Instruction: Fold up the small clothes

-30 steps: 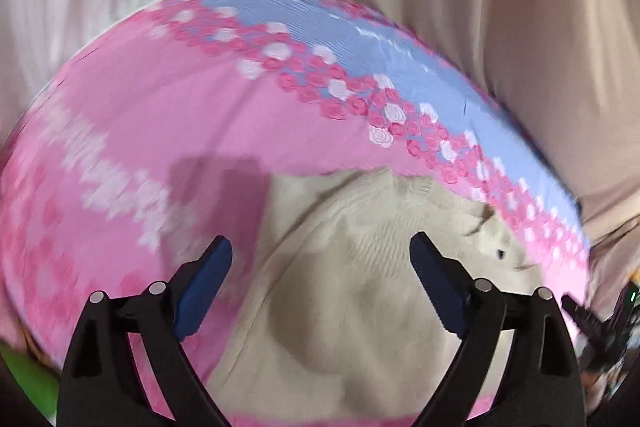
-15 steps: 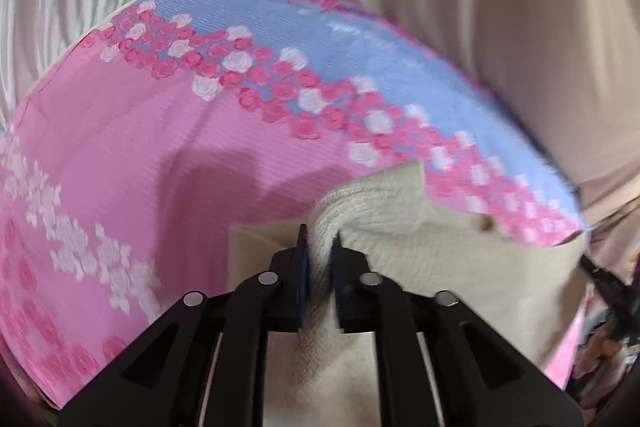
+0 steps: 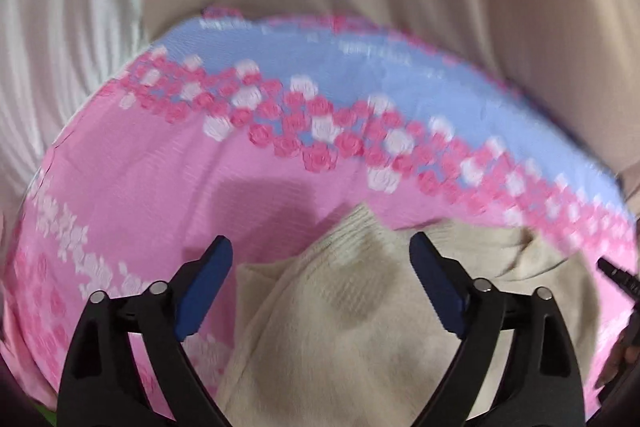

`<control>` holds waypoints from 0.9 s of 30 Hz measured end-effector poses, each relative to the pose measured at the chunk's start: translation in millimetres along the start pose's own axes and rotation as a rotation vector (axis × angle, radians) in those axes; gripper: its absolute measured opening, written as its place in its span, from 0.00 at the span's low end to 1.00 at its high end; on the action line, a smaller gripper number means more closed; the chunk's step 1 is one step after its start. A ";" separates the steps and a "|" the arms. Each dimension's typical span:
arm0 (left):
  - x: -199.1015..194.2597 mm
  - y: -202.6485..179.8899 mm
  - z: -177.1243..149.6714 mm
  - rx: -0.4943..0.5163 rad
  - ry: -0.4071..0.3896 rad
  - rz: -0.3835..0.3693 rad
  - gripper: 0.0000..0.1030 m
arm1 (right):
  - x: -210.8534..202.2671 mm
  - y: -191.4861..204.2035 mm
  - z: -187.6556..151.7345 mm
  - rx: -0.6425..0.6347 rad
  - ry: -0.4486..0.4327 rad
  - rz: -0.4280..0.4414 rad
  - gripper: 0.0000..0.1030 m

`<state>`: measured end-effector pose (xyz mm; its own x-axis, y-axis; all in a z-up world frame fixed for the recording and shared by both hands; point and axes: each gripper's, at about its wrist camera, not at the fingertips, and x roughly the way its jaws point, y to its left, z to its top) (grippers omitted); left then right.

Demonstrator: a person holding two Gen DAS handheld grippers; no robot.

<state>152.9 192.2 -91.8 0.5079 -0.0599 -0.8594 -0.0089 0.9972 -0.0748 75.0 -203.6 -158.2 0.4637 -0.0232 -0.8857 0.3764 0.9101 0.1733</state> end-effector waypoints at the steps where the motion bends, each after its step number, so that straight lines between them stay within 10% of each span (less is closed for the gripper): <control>1: 19.6 -2.2 1.5 0.015 0.049 0.030 0.86 | 9.7 1.0 1.0 -0.005 0.024 -0.007 0.64; 2: 29.3 -3.0 1.2 0.023 0.076 0.042 0.84 | 20.4 3.1 0.5 -0.025 0.052 -0.019 0.63; 4: 47.9 0.5 -3.6 0.031 0.123 0.027 0.55 | 26.6 5.9 -3.6 -0.047 0.092 -0.008 0.07; 5: 50.2 3.7 -6.0 0.019 0.147 -0.022 0.24 | 18.0 7.5 -4.9 -0.038 0.066 0.020 0.07; 8: 18.4 15.0 -5.4 -0.080 0.053 -0.155 0.11 | -36.8 15.9 -5.0 -0.033 -0.105 0.106 0.06; 12: 8.3 14.6 10.2 -0.116 0.010 -0.155 0.16 | -33.6 11.0 15.6 0.002 -0.125 0.116 0.14; 16: 45.4 6.2 12.7 -0.051 0.127 0.086 0.37 | 12.8 0.4 13.5 -0.006 0.024 -0.070 0.26; 18: 30.6 12.0 8.1 -0.075 0.099 0.042 0.43 | -14.2 -4.6 -0.5 0.042 -0.057 0.028 0.26; 21: -5.4 23.7 -12.0 -0.120 0.021 0.011 0.78 | -41.0 -3.6 -27.1 0.033 -0.101 0.080 0.42; 27: -22.9 16.8 -65.6 -0.092 0.061 -0.052 0.78 | -25.0 24.6 -74.8 -0.106 0.009 0.089 0.29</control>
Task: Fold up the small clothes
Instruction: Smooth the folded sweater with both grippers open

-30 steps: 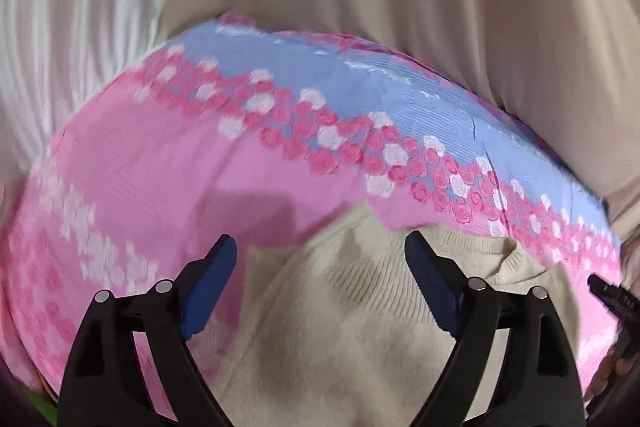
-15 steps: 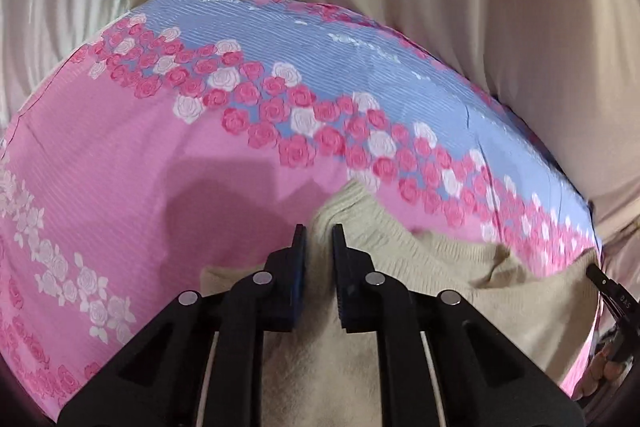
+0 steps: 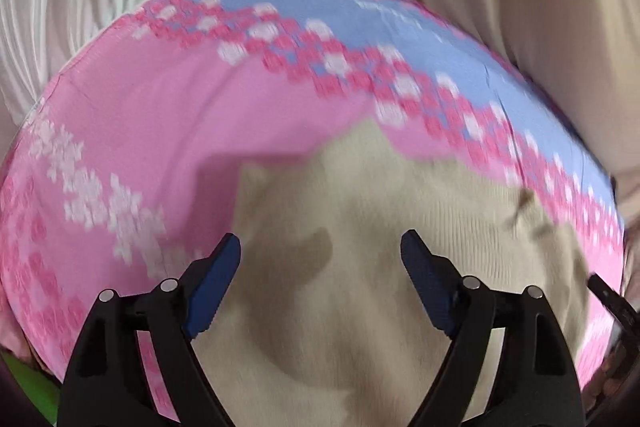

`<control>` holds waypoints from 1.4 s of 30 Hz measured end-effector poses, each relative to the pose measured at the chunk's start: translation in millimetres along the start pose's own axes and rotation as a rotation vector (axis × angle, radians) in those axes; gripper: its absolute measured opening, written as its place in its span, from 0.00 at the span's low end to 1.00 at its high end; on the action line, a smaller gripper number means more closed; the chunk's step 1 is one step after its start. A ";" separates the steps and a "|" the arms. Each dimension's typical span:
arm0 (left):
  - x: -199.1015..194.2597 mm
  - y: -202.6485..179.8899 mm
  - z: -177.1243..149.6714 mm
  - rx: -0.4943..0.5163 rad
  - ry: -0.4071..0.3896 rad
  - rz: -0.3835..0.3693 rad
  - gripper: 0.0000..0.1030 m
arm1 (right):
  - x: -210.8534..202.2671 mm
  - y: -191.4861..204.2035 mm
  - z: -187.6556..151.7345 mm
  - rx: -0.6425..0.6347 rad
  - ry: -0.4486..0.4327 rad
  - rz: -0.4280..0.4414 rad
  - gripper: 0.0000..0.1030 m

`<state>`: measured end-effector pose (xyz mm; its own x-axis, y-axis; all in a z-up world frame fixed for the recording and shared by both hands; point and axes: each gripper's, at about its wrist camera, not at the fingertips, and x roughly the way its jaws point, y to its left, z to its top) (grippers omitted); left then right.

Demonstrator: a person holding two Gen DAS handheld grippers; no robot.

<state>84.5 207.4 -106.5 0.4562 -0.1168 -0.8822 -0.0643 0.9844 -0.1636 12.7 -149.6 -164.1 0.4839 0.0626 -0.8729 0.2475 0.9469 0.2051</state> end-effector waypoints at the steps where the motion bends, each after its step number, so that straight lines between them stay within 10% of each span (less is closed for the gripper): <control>1: 1.9 -2.3 -8.4 0.013 0.012 0.007 0.78 | 9.2 -0.7 -6.9 -0.006 0.033 -0.027 0.30; 11: 8.7 -9.3 -36.7 0.034 0.078 0.028 0.78 | -15.1 -4.9 2.9 0.042 -0.008 -0.009 0.32; 15: -1.6 -24.1 -9.8 0.063 0.007 -0.007 0.83 | -5.6 10.7 31.7 -0.002 0.007 0.005 0.59; 20: 48.8 -45.4 18.1 0.121 0.099 0.013 0.83 | 52.4 27.8 55.7 -0.019 0.121 -0.037 0.63; 21: 56.6 -46.0 17.5 0.131 0.111 0.031 0.78 | 62.7 27.8 52.6 -0.024 0.146 -0.050 0.53; 22: 61.4 -47.4 15.4 0.155 0.106 0.072 0.75 | 70.8 27.6 48.9 -0.035 0.170 -0.070 0.22; 24: 56.9 -48.4 8.0 0.202 0.070 0.102 0.63 | 58.6 29.4 41.1 -0.046 0.135 -0.030 0.12; 29: 37.0 -13.7 -4.8 0.108 0.055 0.028 0.56 | -36.7 37.8 12.8 -0.071 -0.094 0.141 0.11; 34: 33.6 -3.5 -10.6 0.053 0.039 0.020 0.57 | -70.4 49.4 29.5 -0.133 -0.296 0.066 0.12; 37: 39.1 -10.6 -8.0 0.036 0.034 0.070 0.61 | 2.1 40.0 46.0 -0.158 -0.159 -0.081 0.35; 38: 41.2 -12.4 -7.3 0.025 0.035 0.081 0.63 | 35.5 30.0 46.2 -0.154 -0.017 -0.170 0.32; 39: 41.8 -14.1 -6.4 0.023 0.034 0.089 0.63 | 45.6 17.3 43.8 -0.100 0.045 -0.177 0.08; 42: 36.1 -14.9 -4.3 0.038 0.033 0.086 0.63 | 11.5 -17.8 31.0 0.091 -0.054 -0.059 0.15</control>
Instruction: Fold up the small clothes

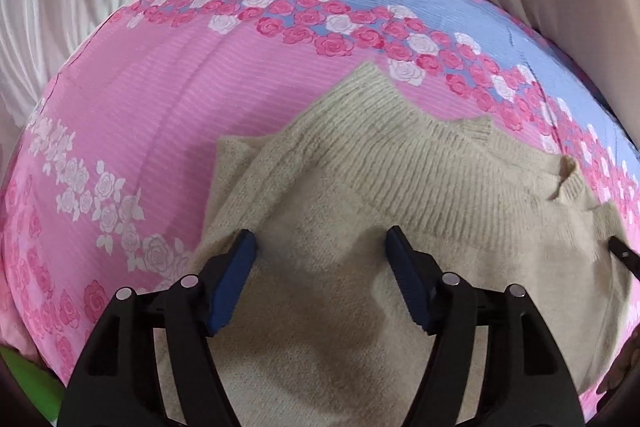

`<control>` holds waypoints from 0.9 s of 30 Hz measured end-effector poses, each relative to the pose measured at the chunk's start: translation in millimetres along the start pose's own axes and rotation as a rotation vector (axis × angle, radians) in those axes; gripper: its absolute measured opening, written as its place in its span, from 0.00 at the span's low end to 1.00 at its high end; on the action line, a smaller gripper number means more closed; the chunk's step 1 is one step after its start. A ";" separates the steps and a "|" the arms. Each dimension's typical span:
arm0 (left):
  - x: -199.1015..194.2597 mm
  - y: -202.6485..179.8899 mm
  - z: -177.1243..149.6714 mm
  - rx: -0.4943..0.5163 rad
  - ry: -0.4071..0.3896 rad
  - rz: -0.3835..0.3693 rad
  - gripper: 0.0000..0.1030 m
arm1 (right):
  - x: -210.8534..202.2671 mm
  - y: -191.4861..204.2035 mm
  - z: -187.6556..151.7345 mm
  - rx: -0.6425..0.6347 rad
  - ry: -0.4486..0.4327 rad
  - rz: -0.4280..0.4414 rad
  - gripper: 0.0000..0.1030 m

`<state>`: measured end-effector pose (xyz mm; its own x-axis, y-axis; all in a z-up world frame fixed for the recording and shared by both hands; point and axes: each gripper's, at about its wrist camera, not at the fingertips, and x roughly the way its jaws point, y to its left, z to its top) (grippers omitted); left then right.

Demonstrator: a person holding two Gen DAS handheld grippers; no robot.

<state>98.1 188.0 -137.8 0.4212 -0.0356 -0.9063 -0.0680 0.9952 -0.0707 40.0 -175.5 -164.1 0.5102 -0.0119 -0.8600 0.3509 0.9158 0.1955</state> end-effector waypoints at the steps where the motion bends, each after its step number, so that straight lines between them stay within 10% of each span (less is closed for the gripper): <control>1: -3.3 2.9 1.1 -0.006 -0.012 -0.005 0.63 | -5.8 -10.6 -2.2 0.028 -0.005 -0.009 0.28; 11: 17.6 -0.2 8.9 0.021 -0.008 0.086 0.71 | 31.9 -26.4 3.5 0.004 0.087 -0.103 0.24; 18: -32.5 41.9 -6.3 -0.121 -0.047 -0.043 0.79 | -29.0 -45.6 -26.3 0.116 0.017 -0.042 0.57; 27: -11.1 115.7 -64.8 -0.400 0.087 -0.164 0.81 | -59.6 -51.1 -75.4 0.174 0.003 0.017 0.58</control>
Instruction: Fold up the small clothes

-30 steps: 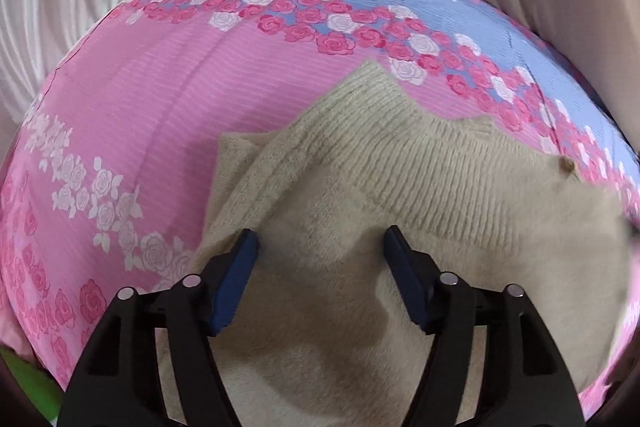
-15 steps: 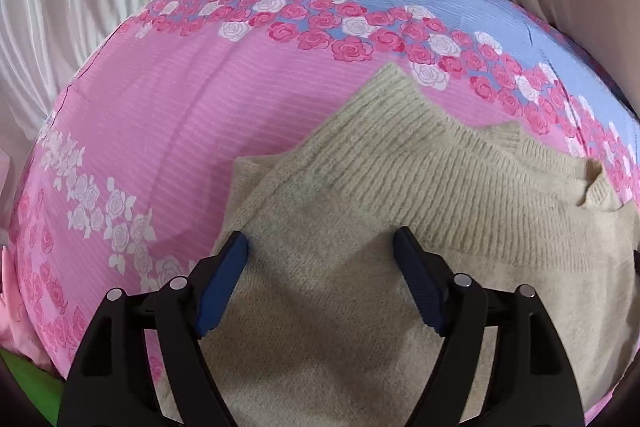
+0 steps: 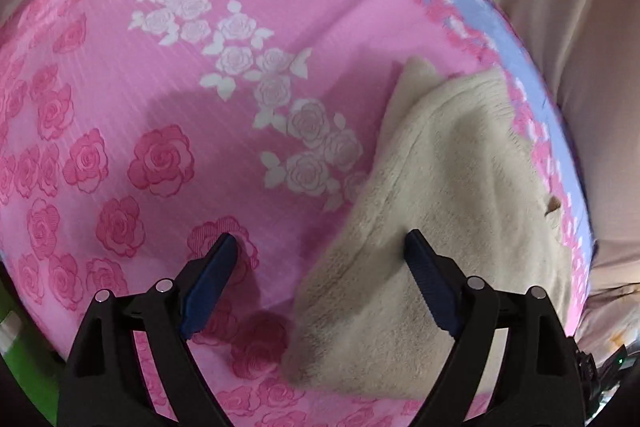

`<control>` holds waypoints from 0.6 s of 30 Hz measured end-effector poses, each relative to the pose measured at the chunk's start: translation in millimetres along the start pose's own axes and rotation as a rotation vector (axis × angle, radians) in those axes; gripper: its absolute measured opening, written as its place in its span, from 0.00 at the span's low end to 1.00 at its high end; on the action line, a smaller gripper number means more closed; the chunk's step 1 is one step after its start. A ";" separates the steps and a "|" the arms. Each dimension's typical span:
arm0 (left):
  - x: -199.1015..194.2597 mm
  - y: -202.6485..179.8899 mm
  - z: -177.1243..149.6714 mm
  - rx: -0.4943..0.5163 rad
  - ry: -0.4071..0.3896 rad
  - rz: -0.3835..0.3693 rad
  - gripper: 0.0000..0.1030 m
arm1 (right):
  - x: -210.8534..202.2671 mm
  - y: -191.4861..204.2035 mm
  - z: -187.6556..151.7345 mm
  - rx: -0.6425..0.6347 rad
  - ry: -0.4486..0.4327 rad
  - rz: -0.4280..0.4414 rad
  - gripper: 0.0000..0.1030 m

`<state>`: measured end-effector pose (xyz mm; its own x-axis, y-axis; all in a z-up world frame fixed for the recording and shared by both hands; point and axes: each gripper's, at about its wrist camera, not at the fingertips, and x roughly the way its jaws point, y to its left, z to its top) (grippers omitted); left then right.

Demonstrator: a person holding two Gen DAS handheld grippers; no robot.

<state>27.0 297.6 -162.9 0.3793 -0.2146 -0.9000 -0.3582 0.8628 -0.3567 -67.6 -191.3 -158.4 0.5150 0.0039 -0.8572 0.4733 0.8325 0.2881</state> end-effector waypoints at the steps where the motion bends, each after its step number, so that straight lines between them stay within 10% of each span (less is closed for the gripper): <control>1: 1.3 -3.1 -1.6 0.010 0.005 0.004 0.81 | -0.1 7.0 -1.5 -0.015 0.005 0.020 0.58; 9: 5.5 -20.2 1.1 0.071 0.058 -0.107 0.17 | 25.1 153.9 -2.0 -0.394 0.134 0.179 0.06; 18: -42.3 -24.7 9.2 0.020 0.079 -0.380 0.13 | 119.1 215.2 -13.7 -0.541 0.272 0.062 0.02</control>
<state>27.6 289.6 -113.7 0.4147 -0.5543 -0.7217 -0.1884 0.7236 -0.6640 85.8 -4.1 -204.3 0.2950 0.1431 -0.9447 -0.0185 0.9894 0.1441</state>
